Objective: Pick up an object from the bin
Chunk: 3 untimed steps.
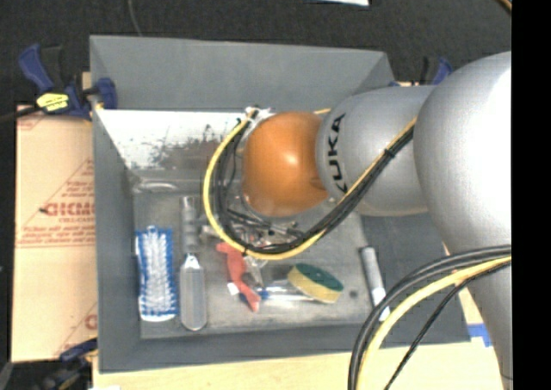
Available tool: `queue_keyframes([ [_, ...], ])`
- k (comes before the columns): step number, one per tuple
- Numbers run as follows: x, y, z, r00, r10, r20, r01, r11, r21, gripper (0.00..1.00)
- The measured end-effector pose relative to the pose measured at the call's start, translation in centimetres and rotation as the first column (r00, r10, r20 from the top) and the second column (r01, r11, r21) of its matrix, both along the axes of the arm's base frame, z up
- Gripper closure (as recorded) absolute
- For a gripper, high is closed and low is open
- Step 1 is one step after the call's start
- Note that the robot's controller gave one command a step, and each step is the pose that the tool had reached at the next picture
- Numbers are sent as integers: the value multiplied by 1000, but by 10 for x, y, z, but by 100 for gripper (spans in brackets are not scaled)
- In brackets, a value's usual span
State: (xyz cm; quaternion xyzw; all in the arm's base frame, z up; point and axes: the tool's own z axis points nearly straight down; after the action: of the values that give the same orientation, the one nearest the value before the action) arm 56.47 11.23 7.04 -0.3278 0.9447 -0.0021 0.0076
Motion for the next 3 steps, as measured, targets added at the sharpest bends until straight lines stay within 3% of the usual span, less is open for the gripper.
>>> queue_keyframes([
  [1, -28, -30, 2, 913, -407, -10, 407, 913, 4, 100],
  [3, -30, -31, 16, 913, -408, -14, 408, 913, 1, 100],
])
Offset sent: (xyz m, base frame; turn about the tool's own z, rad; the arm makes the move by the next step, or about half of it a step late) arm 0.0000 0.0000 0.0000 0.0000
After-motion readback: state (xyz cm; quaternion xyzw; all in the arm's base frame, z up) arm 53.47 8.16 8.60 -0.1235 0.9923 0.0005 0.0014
